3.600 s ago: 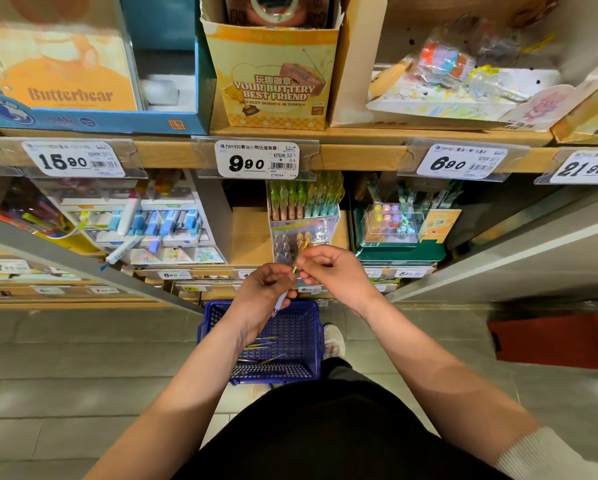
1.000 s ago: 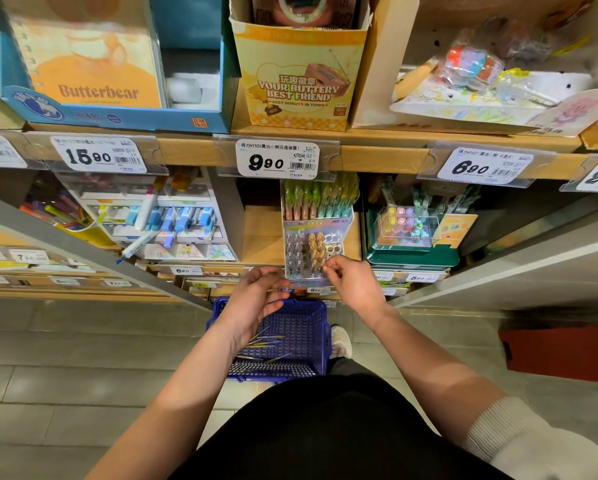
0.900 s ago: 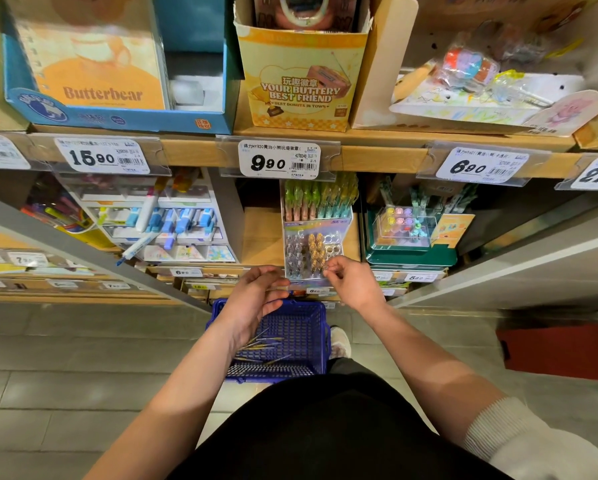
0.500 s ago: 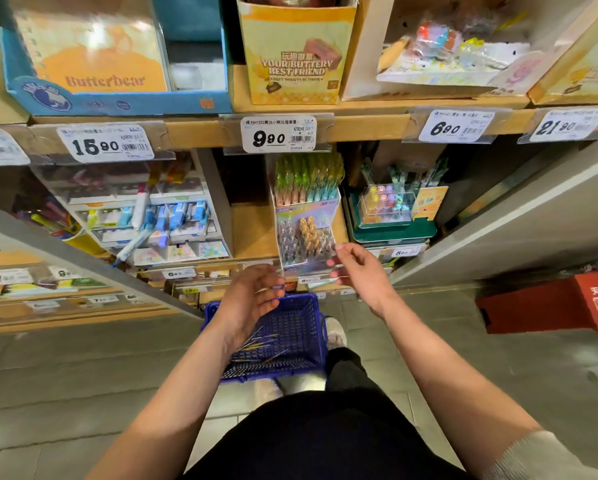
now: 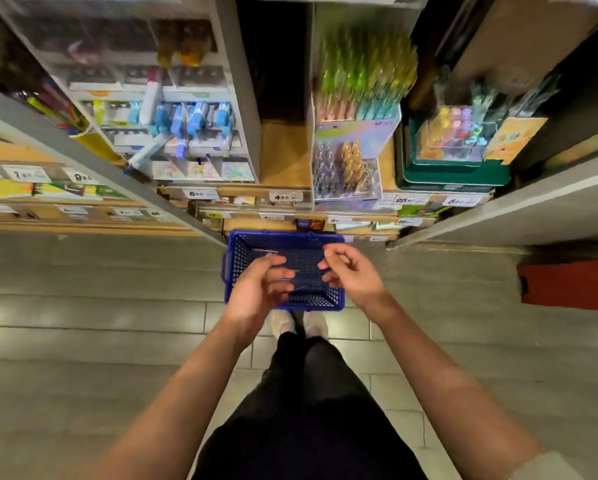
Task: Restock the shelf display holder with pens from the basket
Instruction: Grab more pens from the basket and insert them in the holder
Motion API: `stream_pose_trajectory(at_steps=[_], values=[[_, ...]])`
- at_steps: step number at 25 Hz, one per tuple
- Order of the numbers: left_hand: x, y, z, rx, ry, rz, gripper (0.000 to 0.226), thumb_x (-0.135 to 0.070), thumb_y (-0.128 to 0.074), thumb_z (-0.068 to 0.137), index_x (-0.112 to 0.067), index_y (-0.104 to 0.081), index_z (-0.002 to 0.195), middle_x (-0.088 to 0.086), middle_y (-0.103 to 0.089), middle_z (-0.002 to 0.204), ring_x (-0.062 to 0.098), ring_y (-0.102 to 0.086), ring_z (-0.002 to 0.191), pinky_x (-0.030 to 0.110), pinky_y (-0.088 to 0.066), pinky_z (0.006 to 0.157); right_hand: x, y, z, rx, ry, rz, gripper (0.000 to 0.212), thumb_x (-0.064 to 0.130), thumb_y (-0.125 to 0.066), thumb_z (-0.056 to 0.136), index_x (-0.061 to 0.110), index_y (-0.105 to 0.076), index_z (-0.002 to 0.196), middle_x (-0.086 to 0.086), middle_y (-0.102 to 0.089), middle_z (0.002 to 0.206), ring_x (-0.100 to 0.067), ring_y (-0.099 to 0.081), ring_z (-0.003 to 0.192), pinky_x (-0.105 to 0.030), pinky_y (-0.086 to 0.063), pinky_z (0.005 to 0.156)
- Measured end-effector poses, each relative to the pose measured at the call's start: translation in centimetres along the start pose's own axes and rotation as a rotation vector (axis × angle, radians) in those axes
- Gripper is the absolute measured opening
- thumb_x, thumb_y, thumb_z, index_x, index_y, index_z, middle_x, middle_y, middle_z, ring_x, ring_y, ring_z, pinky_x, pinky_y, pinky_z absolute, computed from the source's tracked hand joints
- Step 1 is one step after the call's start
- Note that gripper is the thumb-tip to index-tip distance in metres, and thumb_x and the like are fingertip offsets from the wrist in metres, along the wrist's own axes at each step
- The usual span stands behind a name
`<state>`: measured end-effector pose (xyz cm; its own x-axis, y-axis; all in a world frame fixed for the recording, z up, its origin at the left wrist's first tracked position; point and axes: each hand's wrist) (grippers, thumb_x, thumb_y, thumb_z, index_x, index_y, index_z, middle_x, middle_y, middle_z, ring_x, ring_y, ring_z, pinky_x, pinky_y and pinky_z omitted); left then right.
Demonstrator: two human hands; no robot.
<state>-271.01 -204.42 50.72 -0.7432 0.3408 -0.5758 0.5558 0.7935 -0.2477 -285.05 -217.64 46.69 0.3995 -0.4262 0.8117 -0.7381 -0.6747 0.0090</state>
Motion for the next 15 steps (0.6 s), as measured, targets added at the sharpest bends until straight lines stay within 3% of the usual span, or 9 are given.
stream_pose_trajectory(at_steps=[7,10,15], values=[[7.7,4.1,5.3,-0.129,0.057,-0.144,0.021,-0.022,-0.047,0.102,-0.012,-0.061,0.112,0.008,-0.067,0.085,0.021,-0.057,0.069,0.031,-0.042,0.065,-10.3,-1.0,5.5,0.114,-0.047,-0.185,0.008,0.031,-0.062,0.099,0.032,-0.065,0.107,0.003,-0.076,0.093,-0.011,-0.07,0.071,-0.019,-0.053,0.064],[11.0,5.7,9.5,-0.156,0.081,-0.165,0.02,-0.02,-0.045,0.103,-0.012,-0.061,0.111,0.008,-0.067,0.085,0.022,-0.057,0.071,0.031,-0.043,0.066,-15.3,-1.4,8.1,0.095,-0.064,-0.226,0.011,0.035,-0.062,0.098,0.031,-0.064,0.108,0.007,-0.075,0.091,-0.009,-0.071,0.07,-0.017,-0.053,0.062],[18.6,10.8,18.8,-0.139,0.122,-0.198,0.019,-0.019,-0.042,0.104,-0.011,-0.059,0.109,0.01,-0.065,0.084,0.021,-0.054,0.069,0.03,-0.041,0.064,-25.8,-2.3,13.5,0.029,-0.091,-0.222,0.009,0.029,-0.064,0.097,0.027,-0.064,0.106,0.0,-0.074,0.085,-0.013,-0.068,0.067,-0.021,-0.053,0.061]])
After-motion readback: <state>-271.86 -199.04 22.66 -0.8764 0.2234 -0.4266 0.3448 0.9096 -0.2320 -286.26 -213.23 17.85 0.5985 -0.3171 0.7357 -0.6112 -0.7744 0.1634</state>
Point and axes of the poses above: each hand's wrist, its own z-axis towards the middle knuckle, its own y-axis out of the back of the hand, x = y × z
